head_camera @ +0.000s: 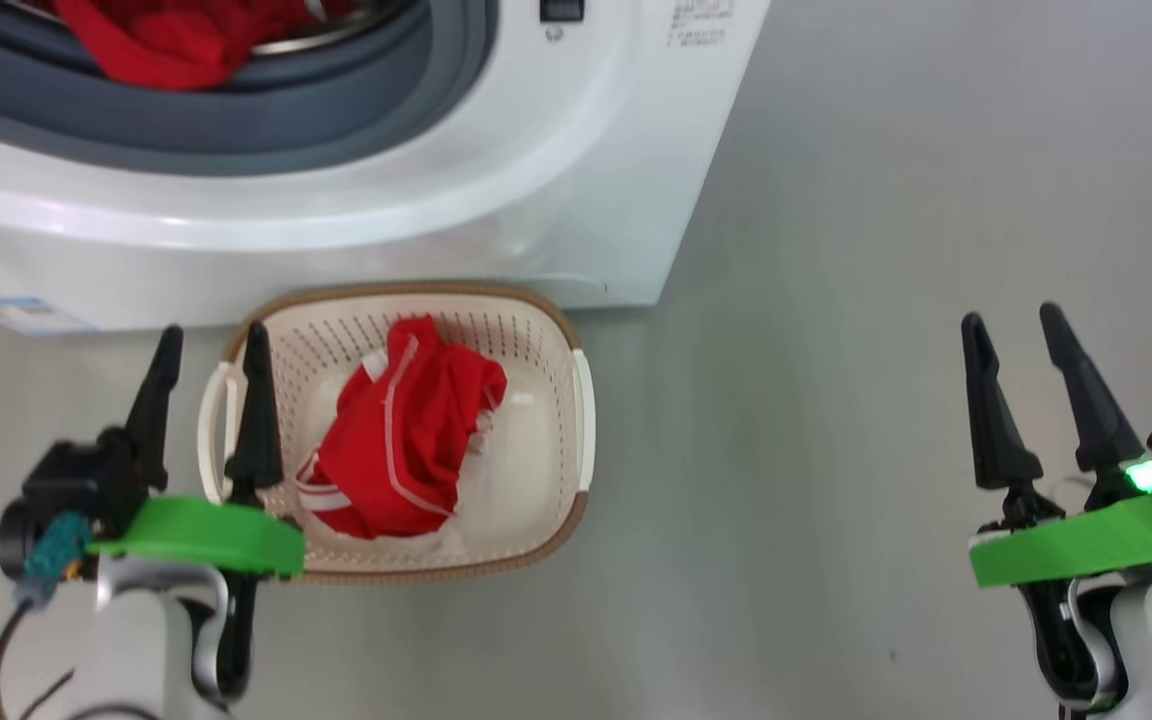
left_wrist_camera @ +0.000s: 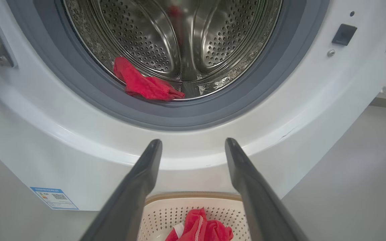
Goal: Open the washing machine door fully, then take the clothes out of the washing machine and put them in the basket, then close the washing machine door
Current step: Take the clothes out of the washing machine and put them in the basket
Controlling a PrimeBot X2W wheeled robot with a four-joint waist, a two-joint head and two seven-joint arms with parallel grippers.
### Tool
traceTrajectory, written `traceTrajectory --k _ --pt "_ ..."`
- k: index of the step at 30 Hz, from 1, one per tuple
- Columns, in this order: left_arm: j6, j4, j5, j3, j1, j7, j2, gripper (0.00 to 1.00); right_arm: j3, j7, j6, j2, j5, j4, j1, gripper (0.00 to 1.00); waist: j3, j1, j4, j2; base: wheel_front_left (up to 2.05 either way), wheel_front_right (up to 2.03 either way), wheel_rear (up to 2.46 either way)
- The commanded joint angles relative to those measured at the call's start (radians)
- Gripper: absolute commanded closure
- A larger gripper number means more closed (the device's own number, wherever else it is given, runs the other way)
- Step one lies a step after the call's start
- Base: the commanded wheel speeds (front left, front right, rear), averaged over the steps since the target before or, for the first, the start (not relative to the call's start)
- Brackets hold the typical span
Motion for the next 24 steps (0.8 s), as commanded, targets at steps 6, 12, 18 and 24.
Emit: traceTrajectory --k 6,12,18,24 --pt "-0.005 -0.107 -0.001 0.027 0.103 -0.005 0.026 0.0 0.025 -0.006 0.007 -0.015 0.008 -0.011 0.057 0.0 -0.102 0.0 0.006 0.0 0.0 0.0 0.0" --pt "-0.005 -0.183 0.005 0.024 0.194 -0.005 0.026 0.0 0.022 -0.006 0.007 -0.009 0.011 -0.006 0.101 0.0 -0.161 0.0 0.006 0.0 0.0 0.0 0.0" --pt "-0.003 -0.252 0.02 0.026 0.275 -0.005 0.026 0.0 0.019 -0.006 0.007 -0.009 0.013 -0.007 0.141 0.0 -0.199 0.0 0.008 0.0 0.0 0.0 0.0" --pt "0.017 -0.3 -0.006 0.028 0.347 -0.005 0.026 0.0 0.013 -0.006 0.007 -0.011 0.014 -0.01 0.184 0.0 -0.226 0.0 0.009 0.0 0.0 0.0 0.0"
